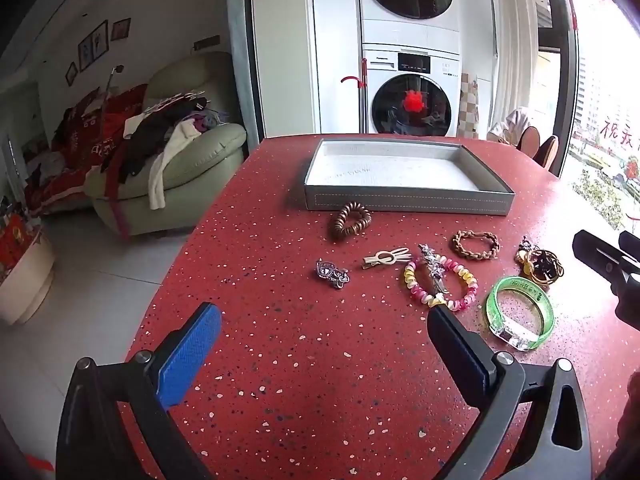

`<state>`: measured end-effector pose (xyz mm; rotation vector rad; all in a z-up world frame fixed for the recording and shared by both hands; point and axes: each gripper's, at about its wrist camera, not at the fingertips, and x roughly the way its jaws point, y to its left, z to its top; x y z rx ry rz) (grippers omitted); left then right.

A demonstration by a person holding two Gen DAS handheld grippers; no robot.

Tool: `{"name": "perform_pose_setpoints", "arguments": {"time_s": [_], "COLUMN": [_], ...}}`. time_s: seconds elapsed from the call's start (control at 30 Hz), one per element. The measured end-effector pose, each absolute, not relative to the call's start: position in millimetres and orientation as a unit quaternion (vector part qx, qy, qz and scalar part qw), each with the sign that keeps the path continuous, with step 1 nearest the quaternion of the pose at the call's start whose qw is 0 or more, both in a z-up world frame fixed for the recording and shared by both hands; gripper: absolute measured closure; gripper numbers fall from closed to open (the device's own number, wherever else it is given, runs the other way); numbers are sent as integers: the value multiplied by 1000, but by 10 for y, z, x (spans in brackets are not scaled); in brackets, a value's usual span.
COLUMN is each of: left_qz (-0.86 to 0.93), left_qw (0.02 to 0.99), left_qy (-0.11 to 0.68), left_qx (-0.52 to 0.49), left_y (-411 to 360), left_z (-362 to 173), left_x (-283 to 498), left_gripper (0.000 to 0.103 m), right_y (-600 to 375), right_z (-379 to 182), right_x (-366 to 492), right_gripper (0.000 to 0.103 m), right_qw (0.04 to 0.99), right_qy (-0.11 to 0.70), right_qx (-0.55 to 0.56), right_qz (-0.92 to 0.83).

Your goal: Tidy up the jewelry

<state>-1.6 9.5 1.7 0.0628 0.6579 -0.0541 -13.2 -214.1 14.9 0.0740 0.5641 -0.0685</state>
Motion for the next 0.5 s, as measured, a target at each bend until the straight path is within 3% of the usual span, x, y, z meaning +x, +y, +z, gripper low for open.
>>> {"name": "perform_pose_setpoints", "arguments": {"time_s": [0.5], "left_qz": [-25], "left_qw": [946], "left_qy": [322], "left_qx": [27], "left_y": [110], "left_z": [69], "left_x": [-31], "left_gripper": [0], "right_y": [-2124], "right_z": [142], "right_x": [-131], "right_gripper": [0], "right_qw": [959], "right_qy": [279], "right_qx": [38], "right_qz": [-33]}}
